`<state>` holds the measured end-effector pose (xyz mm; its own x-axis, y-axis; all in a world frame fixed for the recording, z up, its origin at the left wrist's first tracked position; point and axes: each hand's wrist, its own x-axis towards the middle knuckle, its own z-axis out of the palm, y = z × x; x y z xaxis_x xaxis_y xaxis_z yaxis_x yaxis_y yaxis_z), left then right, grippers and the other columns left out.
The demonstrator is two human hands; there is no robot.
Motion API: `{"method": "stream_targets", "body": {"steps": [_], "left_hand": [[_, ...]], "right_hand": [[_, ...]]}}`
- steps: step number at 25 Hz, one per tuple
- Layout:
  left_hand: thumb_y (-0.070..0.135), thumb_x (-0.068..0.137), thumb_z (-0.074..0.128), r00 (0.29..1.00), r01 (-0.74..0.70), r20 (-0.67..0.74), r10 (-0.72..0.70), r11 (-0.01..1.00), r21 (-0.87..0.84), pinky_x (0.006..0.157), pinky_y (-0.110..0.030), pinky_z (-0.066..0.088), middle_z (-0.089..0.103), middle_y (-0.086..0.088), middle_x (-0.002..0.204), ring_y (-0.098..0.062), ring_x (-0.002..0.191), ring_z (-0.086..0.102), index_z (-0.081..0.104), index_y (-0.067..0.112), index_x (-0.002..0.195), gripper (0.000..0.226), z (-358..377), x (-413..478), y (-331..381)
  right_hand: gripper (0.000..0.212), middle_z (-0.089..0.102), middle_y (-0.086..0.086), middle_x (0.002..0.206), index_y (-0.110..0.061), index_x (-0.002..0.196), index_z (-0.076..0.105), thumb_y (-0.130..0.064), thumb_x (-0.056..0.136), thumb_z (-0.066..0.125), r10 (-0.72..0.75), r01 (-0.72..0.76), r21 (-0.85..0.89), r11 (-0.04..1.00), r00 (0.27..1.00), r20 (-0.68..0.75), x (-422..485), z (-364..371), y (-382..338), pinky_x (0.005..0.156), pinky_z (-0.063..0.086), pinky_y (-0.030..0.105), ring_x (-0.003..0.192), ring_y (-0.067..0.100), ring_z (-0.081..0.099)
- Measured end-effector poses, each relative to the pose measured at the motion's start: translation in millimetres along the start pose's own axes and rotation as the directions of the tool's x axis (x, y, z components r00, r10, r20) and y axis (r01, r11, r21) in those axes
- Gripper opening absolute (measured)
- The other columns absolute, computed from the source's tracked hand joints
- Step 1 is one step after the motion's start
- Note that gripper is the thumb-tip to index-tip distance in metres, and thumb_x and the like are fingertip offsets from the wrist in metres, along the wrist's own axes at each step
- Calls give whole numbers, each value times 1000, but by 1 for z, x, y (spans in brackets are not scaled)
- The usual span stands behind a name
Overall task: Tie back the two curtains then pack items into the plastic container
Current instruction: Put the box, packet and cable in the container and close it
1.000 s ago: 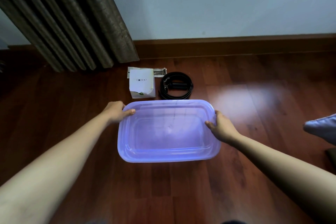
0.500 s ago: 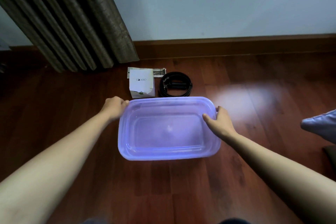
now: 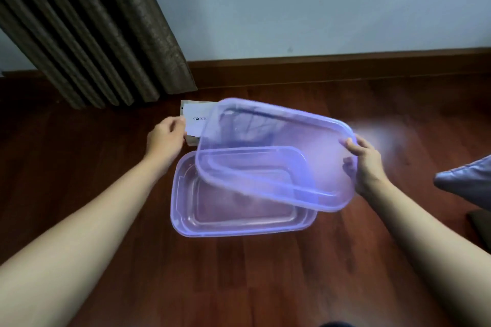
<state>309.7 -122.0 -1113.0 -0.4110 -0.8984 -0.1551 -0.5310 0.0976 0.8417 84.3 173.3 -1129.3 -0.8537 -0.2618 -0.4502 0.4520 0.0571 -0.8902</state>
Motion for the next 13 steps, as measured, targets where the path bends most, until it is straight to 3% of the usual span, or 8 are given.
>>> {"method": "stream_targets", "body": {"steps": [2,4,6,8,10,13], "left_hand": [[29,96,46,974,-221,109,198,937,269,91,-29,41,64,-13,119,-30,113,58,57,9,123,36,15,-16,10],[25,98,44,893,-394,353,280,866,309,97,-26,35,52,-14,137,-27,127,48,49,8,133,39,32,-27,12],[32,98,41,764,-515,605,223,776,364,113,-29,19,23,-12,155,-23,143,23,29,9,145,53,53,-31,8],[43,98,35,675,-599,732,97,650,467,119,-36,8,-1,-9,159,-24,146,1,9,12,150,66,70,-32,0],[49,96,32,644,-650,765,29,549,526,118,-42,4,-11,-8,158,-25,146,-9,-2,13,150,73,80,-33,-6],[51,96,29,632,-677,775,-14,477,561,118,-43,3,-17,-6,157,-25,145,-13,-8,13,149,75,83,-37,-11]], "right_hand": [[15,61,-11,80,-21,88,56,-11,93,47,21,6,204,979,991,-132,17,-20,3,36,30,9,32,0,40],[18,65,-10,68,-19,99,56,-5,91,47,36,73,392,917,964,-264,30,-34,10,42,43,15,44,3,52],[26,65,-7,70,-14,111,51,0,89,49,58,169,488,857,907,-416,39,-39,15,56,53,25,62,7,59],[22,55,-4,80,-20,94,43,0,91,48,81,220,473,853,840,-537,41,-37,18,56,52,20,64,5,54],[26,48,-4,84,-23,85,35,-2,91,48,112,211,441,873,792,-600,42,-35,26,55,49,18,62,3,51],[26,51,-1,95,-20,105,37,-7,90,53,123,175,381,908,757,-642,44,-36,43,73,51,24,74,9,55]]}}
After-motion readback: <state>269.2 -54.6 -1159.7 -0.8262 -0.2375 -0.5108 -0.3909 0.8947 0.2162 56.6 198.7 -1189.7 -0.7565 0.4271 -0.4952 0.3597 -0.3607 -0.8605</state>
